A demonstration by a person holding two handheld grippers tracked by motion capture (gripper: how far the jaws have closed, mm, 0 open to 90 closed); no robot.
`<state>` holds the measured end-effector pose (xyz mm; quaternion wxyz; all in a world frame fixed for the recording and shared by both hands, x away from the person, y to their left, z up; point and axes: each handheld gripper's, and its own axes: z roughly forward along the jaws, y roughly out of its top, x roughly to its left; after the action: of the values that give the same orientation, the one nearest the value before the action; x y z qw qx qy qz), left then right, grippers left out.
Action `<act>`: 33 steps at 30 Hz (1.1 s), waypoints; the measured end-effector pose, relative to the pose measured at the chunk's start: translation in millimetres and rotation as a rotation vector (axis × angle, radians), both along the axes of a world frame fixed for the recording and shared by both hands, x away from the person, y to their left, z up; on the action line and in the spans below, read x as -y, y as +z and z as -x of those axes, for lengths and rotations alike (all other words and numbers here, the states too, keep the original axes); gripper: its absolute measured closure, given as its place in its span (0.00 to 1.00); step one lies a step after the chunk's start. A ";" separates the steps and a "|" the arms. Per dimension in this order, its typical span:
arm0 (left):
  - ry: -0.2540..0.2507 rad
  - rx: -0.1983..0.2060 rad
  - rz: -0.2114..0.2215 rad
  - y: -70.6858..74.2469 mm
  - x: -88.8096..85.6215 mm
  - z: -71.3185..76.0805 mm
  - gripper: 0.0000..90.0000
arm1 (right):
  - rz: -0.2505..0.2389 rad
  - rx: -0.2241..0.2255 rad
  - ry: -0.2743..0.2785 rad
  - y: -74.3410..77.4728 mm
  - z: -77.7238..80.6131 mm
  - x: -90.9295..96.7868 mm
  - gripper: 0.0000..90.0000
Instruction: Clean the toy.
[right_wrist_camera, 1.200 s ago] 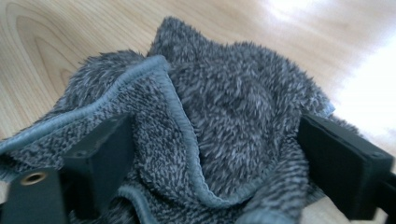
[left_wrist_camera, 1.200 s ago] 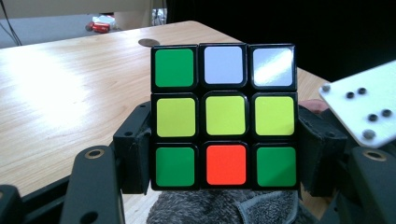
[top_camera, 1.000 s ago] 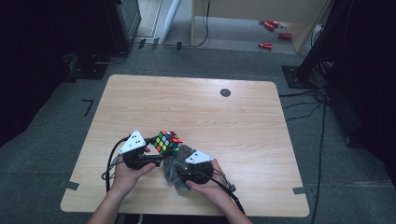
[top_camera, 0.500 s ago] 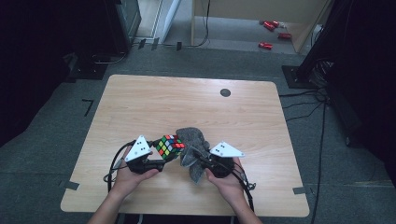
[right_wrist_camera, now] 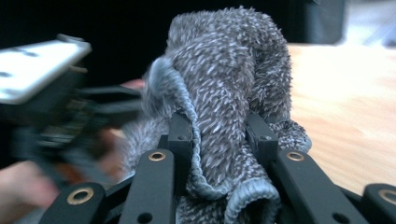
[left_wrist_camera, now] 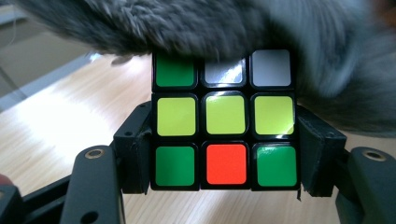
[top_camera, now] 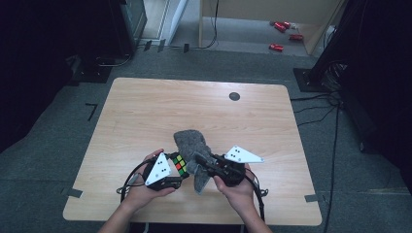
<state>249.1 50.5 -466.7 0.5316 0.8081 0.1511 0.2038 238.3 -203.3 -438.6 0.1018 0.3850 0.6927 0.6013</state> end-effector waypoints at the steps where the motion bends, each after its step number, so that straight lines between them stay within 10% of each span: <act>1: -0.007 -0.001 0.013 2.3 -1.3 0.7 0.39 | 0.017 -0.024 -0.022 -2.8 -2.9 2.9 0.78; 4: 0.004 0.006 0.003 3.3 -0.2 0.3 0.39 | -0.003 -0.094 -0.043 -11.8 -10.1 12.0 0.78; 12: 0.007 0.034 -0.017 3.4 4.4 4.2 0.39 | 0.024 -0.017 -0.011 6.3 2.6 -2.5 0.77; 18: 0.012 0.020 0.003 4.6 0.1 1.5 0.39 | 0.011 -0.118 -0.061 -14.7 -11.9 14.1 0.77; 24: 0.026 0.012 -0.003 2.1 2.2 0.6 0.39 | 0.023 -0.025 -0.002 1.8 1.5 -1.3 0.75; 33: 0.026 -0.017 0.035 2.0 0.2 -2.2 0.39 | -0.016 -0.104 -0.021 -9.4 -7.0 13.3 0.75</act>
<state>251.3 50.3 -464.7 0.5417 0.7983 0.1699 0.2010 245.2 -216.6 -448.0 0.0688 0.4237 0.6881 0.5850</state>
